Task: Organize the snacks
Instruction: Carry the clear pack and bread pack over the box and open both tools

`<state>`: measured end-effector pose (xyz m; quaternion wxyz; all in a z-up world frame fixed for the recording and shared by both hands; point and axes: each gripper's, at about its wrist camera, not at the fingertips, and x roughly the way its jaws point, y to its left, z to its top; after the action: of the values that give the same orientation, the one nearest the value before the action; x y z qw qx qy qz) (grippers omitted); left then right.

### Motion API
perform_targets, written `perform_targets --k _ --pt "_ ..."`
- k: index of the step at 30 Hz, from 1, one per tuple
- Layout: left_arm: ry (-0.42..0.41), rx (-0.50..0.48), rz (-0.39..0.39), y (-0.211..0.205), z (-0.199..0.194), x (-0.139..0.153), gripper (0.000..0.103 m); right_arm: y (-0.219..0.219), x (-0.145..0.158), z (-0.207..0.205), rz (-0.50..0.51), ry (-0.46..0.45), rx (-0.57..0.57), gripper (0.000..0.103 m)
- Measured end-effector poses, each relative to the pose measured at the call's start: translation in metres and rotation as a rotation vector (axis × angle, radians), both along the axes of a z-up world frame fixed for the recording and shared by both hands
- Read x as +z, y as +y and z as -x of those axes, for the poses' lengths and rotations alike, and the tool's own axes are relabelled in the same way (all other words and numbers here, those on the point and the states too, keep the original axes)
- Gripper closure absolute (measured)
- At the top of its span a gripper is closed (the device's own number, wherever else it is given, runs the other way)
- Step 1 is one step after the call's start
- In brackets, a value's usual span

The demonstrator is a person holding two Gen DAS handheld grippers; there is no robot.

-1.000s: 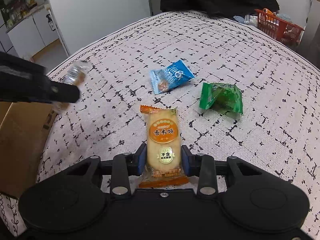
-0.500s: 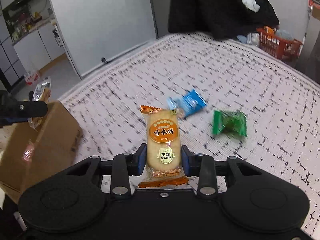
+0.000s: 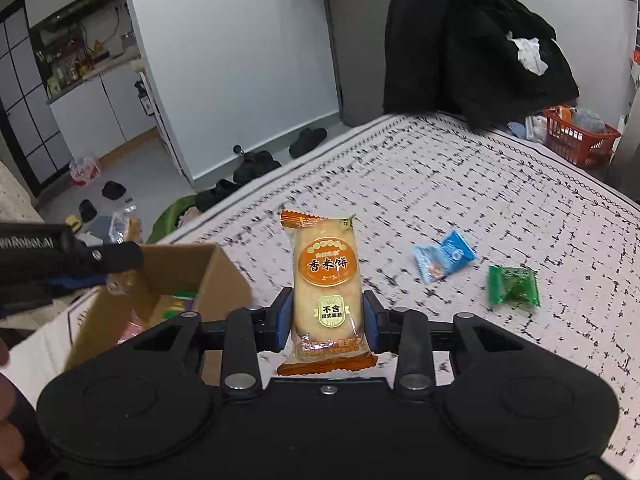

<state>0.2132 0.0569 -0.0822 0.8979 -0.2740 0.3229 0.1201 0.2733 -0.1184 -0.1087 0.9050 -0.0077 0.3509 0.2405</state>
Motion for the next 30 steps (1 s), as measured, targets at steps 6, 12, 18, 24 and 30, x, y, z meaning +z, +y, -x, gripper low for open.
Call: perform_targets --k 6,12,18,24,30 --pt "-0.026 0.01 0.041 0.011 0.015 -0.001 0.084 0.021 0.016 0.015 0.011 -0.021 0.01 0.068" --pt "-0.035 0.023 0.04 0.023 0.019 -0.008 0.084 0.044 0.027 0.027 0.016 -0.046 0.035 0.068" --pt "0.013 0.071 0.077 0.046 0.017 -0.027 0.084 0.07 0.029 0.035 0.021 -0.044 0.071 0.068" --pt "0.021 0.099 0.12 0.062 0.018 -0.035 0.084 0.093 0.022 0.04 0.034 -0.032 0.104 0.068" --pt "0.012 0.145 0.192 0.079 0.019 -0.041 0.084 0.111 0.019 0.038 0.046 -0.018 0.114 0.068"
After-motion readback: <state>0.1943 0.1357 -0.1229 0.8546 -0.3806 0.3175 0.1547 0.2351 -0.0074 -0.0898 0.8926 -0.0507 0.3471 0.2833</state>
